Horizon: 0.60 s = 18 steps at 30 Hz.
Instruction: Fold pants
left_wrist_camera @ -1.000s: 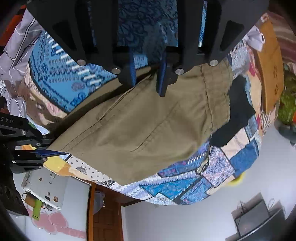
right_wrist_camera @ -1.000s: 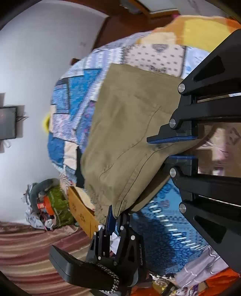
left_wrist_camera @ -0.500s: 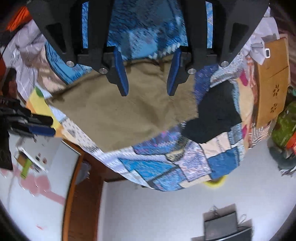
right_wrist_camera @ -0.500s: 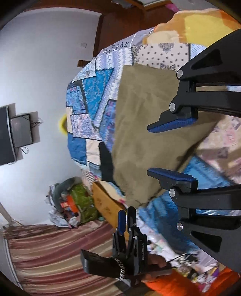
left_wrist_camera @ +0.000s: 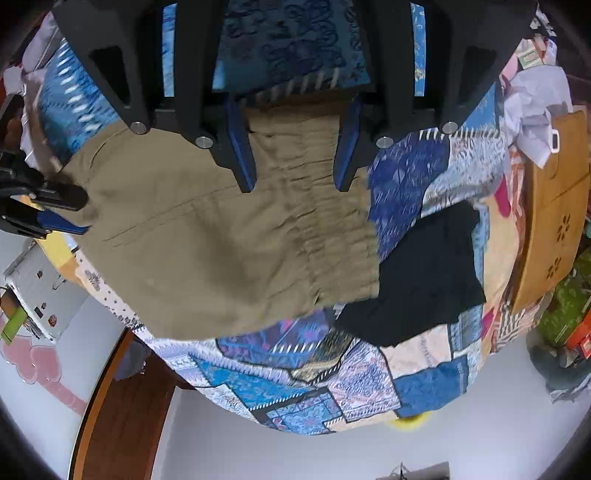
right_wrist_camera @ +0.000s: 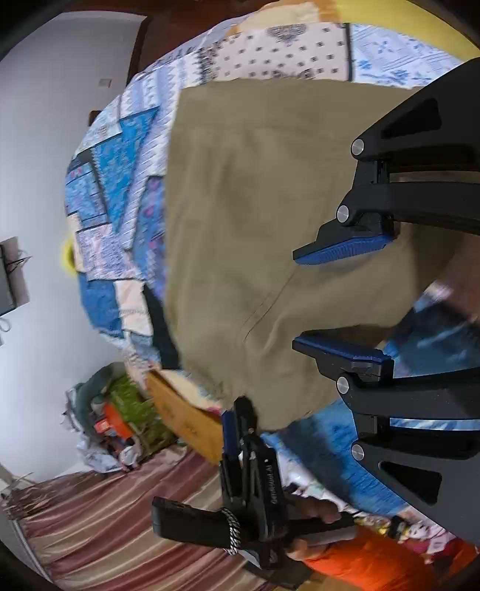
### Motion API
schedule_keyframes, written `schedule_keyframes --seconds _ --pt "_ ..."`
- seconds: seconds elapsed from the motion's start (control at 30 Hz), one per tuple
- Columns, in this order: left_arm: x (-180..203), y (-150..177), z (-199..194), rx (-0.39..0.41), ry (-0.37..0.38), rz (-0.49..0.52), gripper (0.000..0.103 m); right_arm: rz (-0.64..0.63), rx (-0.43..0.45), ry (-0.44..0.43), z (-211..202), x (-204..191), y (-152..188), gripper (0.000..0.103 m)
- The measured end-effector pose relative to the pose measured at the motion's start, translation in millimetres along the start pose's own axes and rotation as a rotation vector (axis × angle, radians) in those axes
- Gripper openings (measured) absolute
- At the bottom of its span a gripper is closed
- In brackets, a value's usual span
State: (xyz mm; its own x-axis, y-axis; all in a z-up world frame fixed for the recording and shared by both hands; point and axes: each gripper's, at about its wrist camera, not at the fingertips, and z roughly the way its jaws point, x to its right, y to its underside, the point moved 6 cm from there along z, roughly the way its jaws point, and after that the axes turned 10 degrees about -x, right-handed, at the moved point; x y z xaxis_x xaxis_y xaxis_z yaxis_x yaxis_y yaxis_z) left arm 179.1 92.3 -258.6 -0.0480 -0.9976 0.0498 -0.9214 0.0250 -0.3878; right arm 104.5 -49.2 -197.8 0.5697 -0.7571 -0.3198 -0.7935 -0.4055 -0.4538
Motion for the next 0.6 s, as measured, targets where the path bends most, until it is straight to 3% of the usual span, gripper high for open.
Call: schedule_keyframes --seconds 0.23,0.43,0.6 --pt "-8.5 13.2 -7.2 0.012 -0.003 -0.017 0.054 0.047 0.016 0.07 -25.0 34.2 42.5 0.036" --pt "-7.8 16.1 -8.4 0.025 -0.008 -0.033 0.054 0.055 0.038 0.142 -50.8 41.3 57.7 0.04" --pt "-7.3 16.8 -7.8 0.023 -0.012 -0.03 0.055 0.148 0.105 0.2 -81.5 63.8 63.3 0.04"
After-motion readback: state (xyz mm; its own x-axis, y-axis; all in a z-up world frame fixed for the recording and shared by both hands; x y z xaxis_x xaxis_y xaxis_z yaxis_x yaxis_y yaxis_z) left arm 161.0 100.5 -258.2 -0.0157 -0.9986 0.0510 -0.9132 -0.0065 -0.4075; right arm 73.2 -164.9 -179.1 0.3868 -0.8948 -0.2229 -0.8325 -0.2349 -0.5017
